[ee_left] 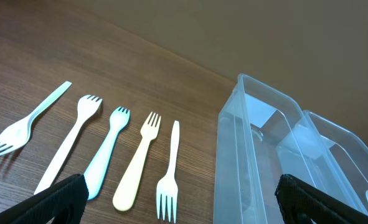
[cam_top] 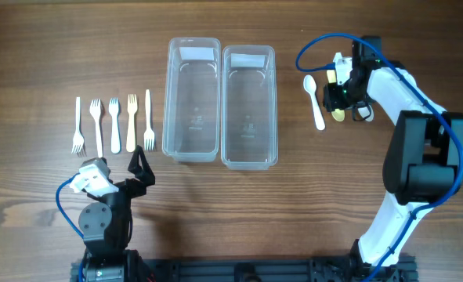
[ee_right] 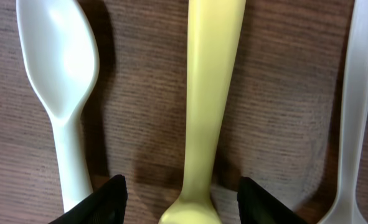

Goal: Pack container
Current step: 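Reach right gripper to the yellow spoon and grasp its handle, then carry yellow spoon into the right container and release it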

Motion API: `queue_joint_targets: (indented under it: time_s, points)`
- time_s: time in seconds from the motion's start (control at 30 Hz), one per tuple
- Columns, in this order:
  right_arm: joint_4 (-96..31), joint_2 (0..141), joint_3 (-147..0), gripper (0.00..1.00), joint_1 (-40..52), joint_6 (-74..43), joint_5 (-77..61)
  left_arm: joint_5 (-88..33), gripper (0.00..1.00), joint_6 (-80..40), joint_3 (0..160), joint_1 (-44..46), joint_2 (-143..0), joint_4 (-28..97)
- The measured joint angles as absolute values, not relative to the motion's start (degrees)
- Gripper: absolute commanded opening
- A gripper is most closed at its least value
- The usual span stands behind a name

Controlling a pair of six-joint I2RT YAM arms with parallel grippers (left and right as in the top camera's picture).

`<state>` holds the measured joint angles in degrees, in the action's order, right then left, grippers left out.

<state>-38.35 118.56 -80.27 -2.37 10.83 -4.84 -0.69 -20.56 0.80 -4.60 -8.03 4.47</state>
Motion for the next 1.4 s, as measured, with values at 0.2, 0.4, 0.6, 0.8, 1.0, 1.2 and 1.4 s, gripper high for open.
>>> queue_joint_targets:
  time_s: [0.2,0.4,0.6,0.8,1.0,1.2,1.4]
  points:
    - [-36.8,119.2,-80.3,0.55,-2.4,10.8,-4.6,-0.7,1.0,-20.5,0.8,-4.6,-8.0,4.5]
    - [-35.5,120.1,-80.9,0.19,-2.4,11.4,-3.0,-0.7,1.0,-20.6,0.8,-4.6,-8.0,4.5]
    - [-36.0,120.9,-82.2,0.04,-2.8,9.9,-0.8,-0.7,1.0,-20.6,0.8,-4.6,-8.0,4.5]
    - [-43.7,121.4,-86.1,0.04,-2.7,7.5,0.3,-0.7,1.0,-20.5,0.8,-4.6,-8.0,4.5]
    - [-49.6,115.7,-91.1,0.04,-0.5,5.8,0.5,-0.7,1.0,-20.5,0.8,-4.6,-8.0,4.5]
    - [-53.0,101.2,-93.4,0.04,9.2,1.1,0.4,-0.7,1.0,-20.5,0.8,-4.6,-8.0,4.5]
    - [-54.7,96.6,-93.9,0.04,23.8,-7.7,-1.5,-0.7,1.0,-20.5,0.8,-4.6,-8.0,4.5]
